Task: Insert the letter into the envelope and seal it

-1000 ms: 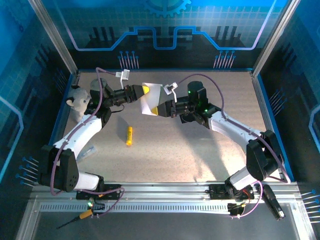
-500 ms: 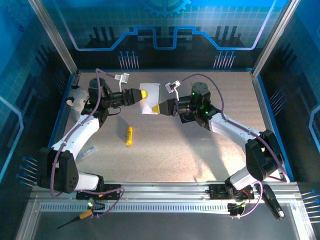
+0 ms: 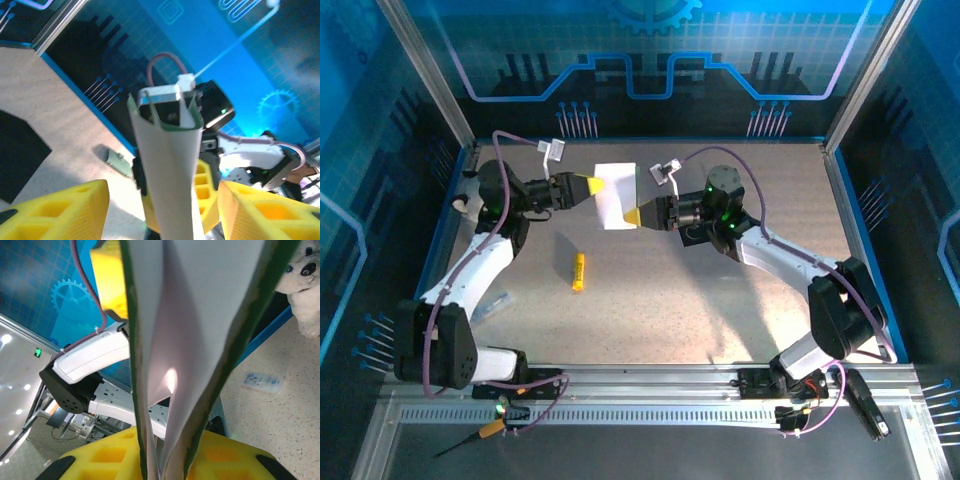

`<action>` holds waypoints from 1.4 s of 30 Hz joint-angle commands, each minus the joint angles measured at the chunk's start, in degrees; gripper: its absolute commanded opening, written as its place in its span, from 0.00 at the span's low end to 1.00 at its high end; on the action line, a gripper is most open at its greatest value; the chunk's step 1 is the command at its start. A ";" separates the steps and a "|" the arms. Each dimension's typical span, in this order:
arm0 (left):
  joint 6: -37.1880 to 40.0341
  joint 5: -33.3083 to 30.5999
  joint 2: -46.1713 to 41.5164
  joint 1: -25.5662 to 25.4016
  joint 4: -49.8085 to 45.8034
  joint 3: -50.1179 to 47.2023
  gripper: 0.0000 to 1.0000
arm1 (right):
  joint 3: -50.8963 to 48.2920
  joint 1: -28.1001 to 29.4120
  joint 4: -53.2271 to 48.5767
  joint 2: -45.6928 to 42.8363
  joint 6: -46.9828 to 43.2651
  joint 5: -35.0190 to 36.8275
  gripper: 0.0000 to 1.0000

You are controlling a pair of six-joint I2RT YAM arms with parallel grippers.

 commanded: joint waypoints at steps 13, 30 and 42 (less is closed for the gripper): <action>-26.41 6.01 7.63 1.71 36.78 -0.25 0.57 | -0.35 -0.45 5.21 1.54 3.04 -1.52 0.26; -27.02 6.06 6.66 1.18 37.22 -0.08 0.10 | 1.69 1.42 5.03 3.64 3.41 -1.46 0.27; -25.10 4.22 7.29 1.26 34.48 -0.23 0.00 | 2.27 0.51 -1.11 0.30 -2.25 -0.83 0.51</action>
